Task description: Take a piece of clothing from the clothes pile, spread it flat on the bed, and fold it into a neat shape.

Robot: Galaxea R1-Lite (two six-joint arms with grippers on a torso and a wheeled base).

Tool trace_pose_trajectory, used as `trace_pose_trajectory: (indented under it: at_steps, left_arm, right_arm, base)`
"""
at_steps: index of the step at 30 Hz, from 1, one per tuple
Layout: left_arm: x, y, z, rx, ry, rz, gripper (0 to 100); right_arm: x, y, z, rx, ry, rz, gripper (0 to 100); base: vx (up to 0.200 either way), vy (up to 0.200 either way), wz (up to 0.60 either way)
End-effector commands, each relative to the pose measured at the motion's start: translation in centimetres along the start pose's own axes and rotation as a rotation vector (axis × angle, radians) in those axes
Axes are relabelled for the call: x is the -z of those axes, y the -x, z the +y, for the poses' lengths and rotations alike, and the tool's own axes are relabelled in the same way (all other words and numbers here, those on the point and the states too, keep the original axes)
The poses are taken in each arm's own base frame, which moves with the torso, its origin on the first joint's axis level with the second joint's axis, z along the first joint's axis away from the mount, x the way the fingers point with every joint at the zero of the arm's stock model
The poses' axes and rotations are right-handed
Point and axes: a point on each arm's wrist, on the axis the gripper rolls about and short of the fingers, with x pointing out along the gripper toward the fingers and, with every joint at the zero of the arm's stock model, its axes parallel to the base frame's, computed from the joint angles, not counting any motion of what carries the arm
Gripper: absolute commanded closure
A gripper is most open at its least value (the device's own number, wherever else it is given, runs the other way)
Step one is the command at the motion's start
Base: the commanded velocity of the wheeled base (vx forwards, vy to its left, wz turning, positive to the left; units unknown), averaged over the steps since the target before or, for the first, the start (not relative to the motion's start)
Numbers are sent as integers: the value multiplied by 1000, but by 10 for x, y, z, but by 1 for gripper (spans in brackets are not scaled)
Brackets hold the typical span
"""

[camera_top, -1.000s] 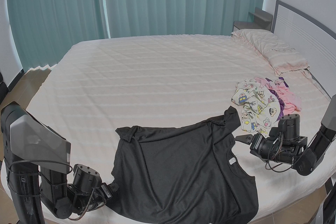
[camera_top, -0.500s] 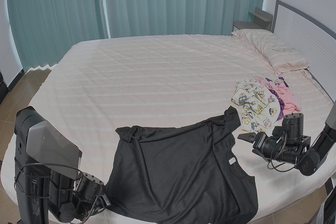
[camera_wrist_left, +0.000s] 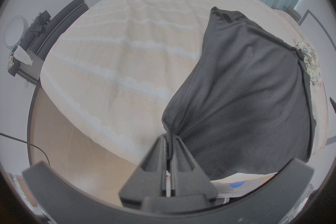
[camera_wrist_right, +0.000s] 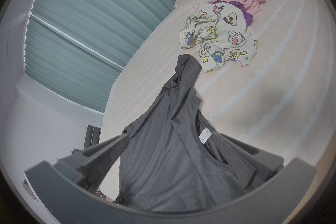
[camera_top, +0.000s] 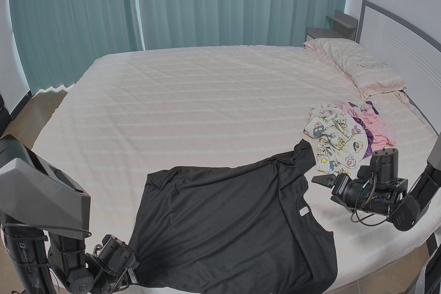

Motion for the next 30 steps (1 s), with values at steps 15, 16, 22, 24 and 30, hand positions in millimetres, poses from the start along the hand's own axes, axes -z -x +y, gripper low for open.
trace_pose_trajectory:
  at_steps: [15,16,22,24,30]
  left_arm:
    - [-12,19,4,61,61,-66,0]
    - [-20,23,3,92,83,-99,0]
    - [-64,40,-11,322,161,-226,0]
    - [-68,42,-14,345,165,-236,0]
    - [-74,40,-19,360,193,-243,0]
  right_arm:
    - [8,-3,6,-16,22,30,0]
    - [8,-2,6,-16,22,28,0]
    - [5,-5,10,-31,25,17,0]
    - [5,-5,10,-31,25,17,0]
    - [7,-4,7,-20,21,26,0]
  base:
    - [0,0,0]
    - [0,0,0]
    - [0,0,0]
    - [0,0,0]
    - [0,0,0]
